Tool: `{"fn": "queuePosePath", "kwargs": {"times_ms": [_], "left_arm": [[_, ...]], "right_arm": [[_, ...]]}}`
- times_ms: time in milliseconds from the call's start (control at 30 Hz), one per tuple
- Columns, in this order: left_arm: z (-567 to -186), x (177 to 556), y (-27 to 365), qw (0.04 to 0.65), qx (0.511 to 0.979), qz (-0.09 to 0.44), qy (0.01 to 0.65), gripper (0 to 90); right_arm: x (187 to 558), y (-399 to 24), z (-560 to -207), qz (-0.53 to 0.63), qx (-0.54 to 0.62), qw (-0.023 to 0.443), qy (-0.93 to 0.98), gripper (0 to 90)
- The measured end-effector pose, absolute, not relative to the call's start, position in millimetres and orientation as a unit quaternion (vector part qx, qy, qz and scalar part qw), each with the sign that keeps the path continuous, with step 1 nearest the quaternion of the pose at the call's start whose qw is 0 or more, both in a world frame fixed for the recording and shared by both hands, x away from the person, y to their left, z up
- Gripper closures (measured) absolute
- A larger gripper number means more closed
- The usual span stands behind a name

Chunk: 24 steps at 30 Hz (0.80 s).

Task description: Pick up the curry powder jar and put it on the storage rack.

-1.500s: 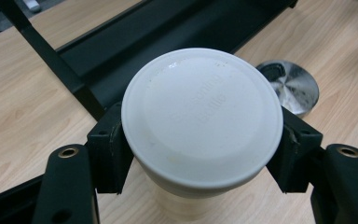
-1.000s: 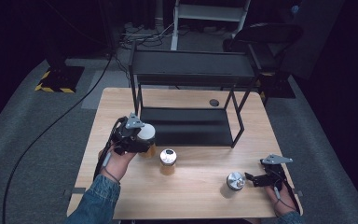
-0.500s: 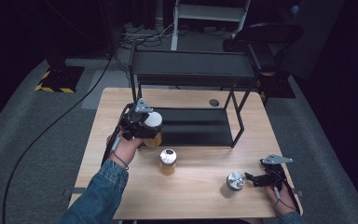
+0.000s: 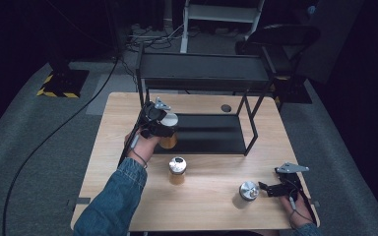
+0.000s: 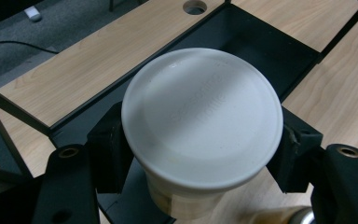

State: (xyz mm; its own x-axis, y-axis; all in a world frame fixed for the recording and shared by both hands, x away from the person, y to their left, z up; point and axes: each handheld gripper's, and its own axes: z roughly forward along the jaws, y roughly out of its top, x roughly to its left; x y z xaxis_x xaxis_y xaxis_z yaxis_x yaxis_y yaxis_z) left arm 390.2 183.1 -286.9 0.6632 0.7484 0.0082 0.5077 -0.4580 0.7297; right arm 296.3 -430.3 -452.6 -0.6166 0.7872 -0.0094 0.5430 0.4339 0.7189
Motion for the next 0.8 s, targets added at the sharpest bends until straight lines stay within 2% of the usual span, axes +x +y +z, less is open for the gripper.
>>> {"fn": "queuePosePath", "kwargs": {"times_ms": [800], "left_arm": [[-306.9, 429.2, 160.4, 0.302, 0.854, 0.152, 0.395, 33.6]], "right_arm": [[296.3, -430.2, -452.6, 0.349, 0.401, 0.175, 0.829, 0.1]]}}
